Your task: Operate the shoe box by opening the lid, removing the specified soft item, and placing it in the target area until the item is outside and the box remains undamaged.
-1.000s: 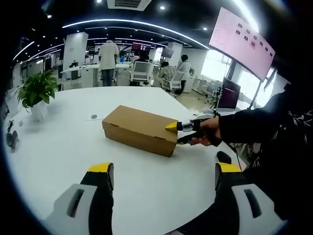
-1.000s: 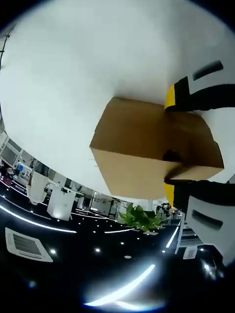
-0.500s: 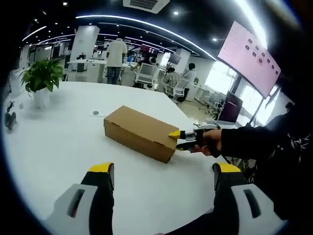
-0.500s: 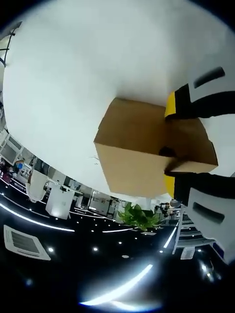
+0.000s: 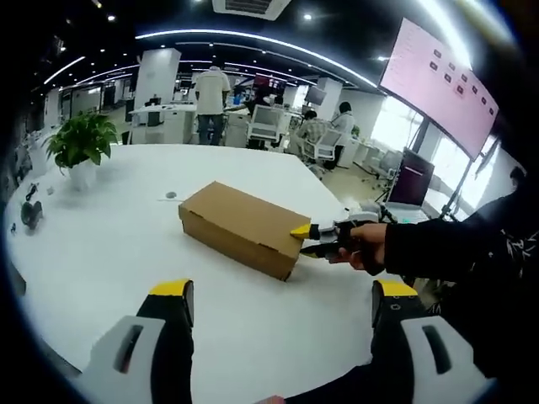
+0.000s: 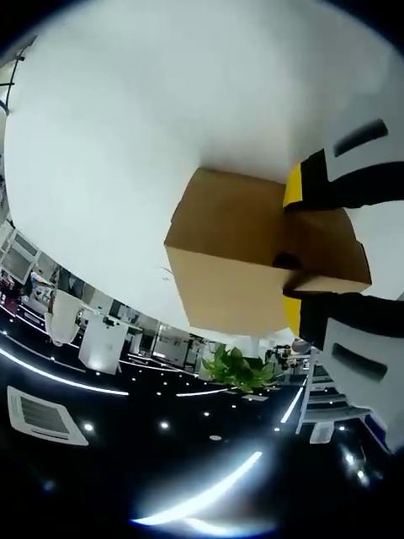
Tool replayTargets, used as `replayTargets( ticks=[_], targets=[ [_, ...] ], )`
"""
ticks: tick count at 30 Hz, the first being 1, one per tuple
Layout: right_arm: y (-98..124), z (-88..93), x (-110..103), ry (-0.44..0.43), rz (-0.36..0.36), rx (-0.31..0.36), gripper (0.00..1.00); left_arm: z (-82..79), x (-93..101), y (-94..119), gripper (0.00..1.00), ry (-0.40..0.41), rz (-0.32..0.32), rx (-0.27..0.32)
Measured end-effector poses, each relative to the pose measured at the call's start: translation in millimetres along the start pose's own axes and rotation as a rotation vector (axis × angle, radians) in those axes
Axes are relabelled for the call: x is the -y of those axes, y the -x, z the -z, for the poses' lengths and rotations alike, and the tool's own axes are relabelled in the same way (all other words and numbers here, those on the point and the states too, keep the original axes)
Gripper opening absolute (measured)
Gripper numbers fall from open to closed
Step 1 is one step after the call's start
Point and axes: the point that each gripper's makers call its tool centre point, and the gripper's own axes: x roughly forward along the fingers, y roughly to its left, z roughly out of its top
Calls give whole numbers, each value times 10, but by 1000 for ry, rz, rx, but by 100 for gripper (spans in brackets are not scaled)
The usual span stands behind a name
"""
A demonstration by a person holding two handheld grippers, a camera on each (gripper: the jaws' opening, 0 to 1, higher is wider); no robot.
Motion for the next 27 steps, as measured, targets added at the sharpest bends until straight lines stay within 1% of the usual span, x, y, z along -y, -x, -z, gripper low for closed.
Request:
replayTargets(
  ticks=[3,6,8,10,11,14,17,19,20,23,25,27],
  targets=[
    [-3,-7,5,0,-6,-3,35,5,34,33,86,12,-7,-1],
    [-6,-13,14,-4,-12,-8,35,8,43,75,84,43,-12,-1],
    [0,-9,12,-5,-16,-10,35,-24,49,102,84,55,-9,9],
    [2,-6,11,-6,-18,-10,35,-93,23,113,87,68,-16,35],
    [3,-6,12,-7,-19,-9,35,-124,14,117,89,71,-15,37],
    [16,2,8,-9,-24,-5,35,-193,-17,112,87,58,-14,35],
    [23,3,9,-13,-31,-4,35,-273,-70,78,89,46,-6,25],
    [25,2,9,-14,-32,-4,35,-329,-158,31,95,42,-8,18],
    [24,1,10,-15,-32,-2,35,-360,-203,1,96,39,-2,13],
    [40,12,-3,-23,-24,12,35,-432,-280,-75,94,53,21,3],
    [42,10,-2,-30,-25,14,35,-436,-338,-137,93,65,42,-17],
    [32,1,4,-26,-24,17,35,-466,-405,-204,92,88,60,-7]
  ],
)
